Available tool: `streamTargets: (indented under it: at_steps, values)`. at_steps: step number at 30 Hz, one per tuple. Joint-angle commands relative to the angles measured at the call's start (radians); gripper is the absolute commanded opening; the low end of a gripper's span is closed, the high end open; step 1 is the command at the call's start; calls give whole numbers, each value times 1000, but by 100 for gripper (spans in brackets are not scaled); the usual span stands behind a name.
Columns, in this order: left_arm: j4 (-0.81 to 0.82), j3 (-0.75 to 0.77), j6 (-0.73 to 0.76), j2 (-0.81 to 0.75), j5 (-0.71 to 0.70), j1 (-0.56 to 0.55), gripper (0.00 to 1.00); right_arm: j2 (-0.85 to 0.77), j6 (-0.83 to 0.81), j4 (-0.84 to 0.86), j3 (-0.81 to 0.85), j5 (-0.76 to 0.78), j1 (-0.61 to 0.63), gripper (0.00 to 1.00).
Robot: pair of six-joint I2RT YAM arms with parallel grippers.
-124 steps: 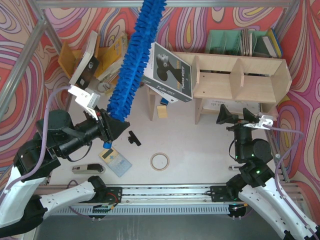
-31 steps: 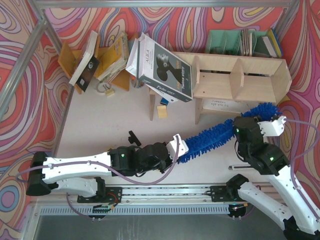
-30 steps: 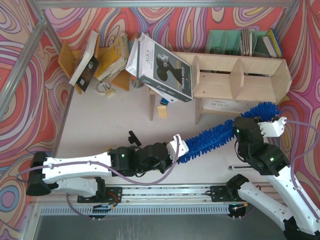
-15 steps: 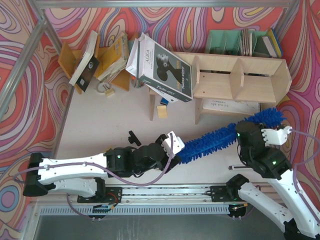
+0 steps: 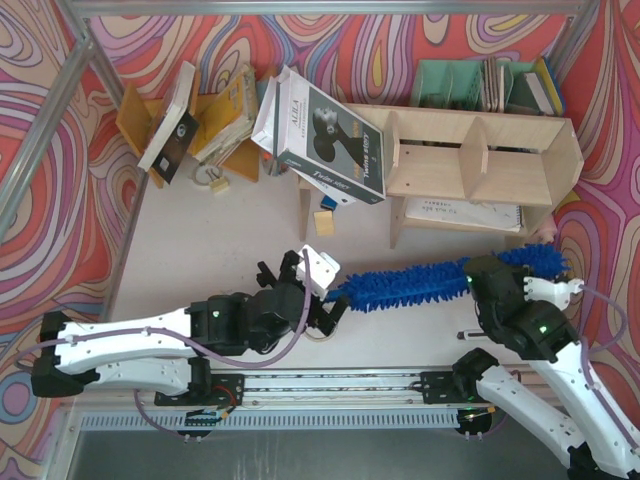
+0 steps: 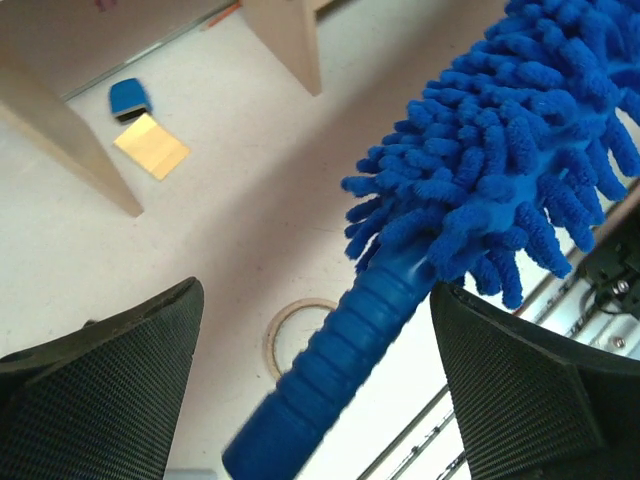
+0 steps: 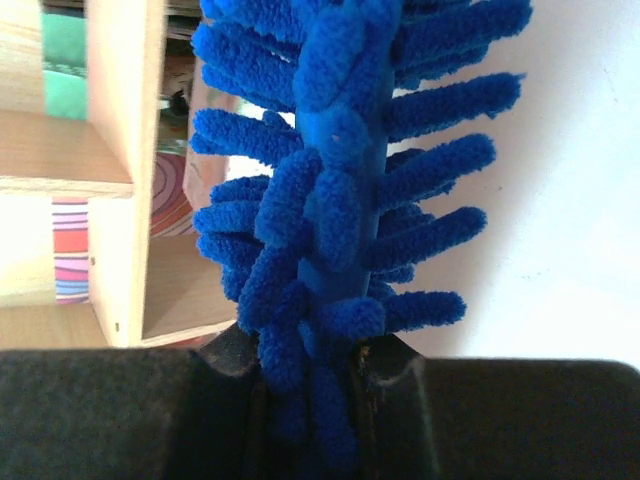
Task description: Dust the bookshelf with a duster
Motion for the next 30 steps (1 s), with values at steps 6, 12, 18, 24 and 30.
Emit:
streamTargets:
  at_steps: [6, 12, 18, 24, 30]
  values:
    - [23, -86, -72, -133, -284, 2, 90, -33, 248, -104, -136, -70, 1, 0]
    - [66, -121, -72, -192, -336, 3, 94, -37, 291, -78, -211, -99, 1, 0]
    - [59, -132, -80, -211, -387, 3, 98, -34, 294, -14, -273, -113, 1, 0]
    - [57, -143, -81, -223, -409, 2, 98, -9, 311, 41, -319, -143, 1, 0]
    - [57, -156, -76, -232, -422, 3, 98, 15, 333, 90, -364, -167, 1, 0]
